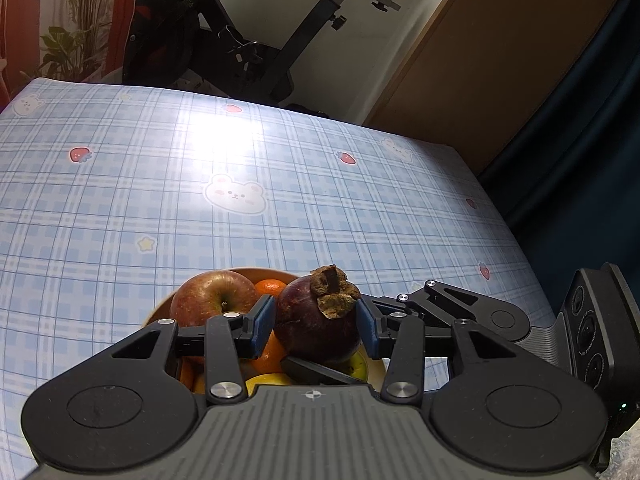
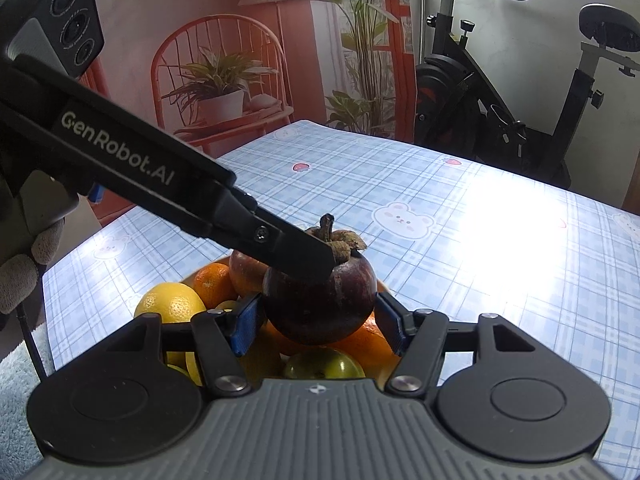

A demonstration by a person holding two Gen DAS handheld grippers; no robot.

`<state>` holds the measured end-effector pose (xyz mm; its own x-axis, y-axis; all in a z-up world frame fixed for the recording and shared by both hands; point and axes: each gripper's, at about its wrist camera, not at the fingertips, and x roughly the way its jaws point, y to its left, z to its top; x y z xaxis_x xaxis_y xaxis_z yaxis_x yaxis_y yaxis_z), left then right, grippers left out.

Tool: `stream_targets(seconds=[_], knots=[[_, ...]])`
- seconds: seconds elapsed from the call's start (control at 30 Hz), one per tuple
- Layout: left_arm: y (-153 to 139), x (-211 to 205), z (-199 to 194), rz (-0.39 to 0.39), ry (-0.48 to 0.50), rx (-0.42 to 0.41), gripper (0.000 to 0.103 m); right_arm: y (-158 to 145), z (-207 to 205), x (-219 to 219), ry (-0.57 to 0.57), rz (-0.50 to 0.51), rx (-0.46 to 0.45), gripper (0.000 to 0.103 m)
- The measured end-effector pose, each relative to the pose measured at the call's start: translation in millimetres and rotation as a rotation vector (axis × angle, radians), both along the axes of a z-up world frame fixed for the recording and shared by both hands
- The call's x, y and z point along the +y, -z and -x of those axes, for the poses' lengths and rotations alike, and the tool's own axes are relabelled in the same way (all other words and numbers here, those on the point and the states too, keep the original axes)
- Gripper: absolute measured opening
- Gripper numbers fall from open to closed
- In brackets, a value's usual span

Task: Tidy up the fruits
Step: 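Carry the mangosteen in the right tool onto the plate and open it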

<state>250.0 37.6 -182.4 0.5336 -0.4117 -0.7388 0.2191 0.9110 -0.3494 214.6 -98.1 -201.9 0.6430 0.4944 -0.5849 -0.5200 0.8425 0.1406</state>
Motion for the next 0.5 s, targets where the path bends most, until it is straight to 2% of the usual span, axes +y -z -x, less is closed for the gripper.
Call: stream_targets(seconds=[0.17, 0.3, 0.43, 0.5], knots=[[-5, 1, 8, -0.006, -0.016, -0.028, 0.048, -2, 0, 1, 0.003, 0.003, -0.003, 0.065], [-11, 5, 13, -0.014, -0.039, -0.055, 0.049, -4, 3, 0, 0.010, 0.003, -0.010, 0.072], [-23, 6, 25, -0.060, -0.073, -0.108, 0.054, -10, 9, -2, 0.029, 0.006, -0.020, 0.076], [-32, 6, 34, -0.089, -0.099, -0.141, 0.061, -16, 13, -7, 0.050, 0.002, -0.030, 0.081]])
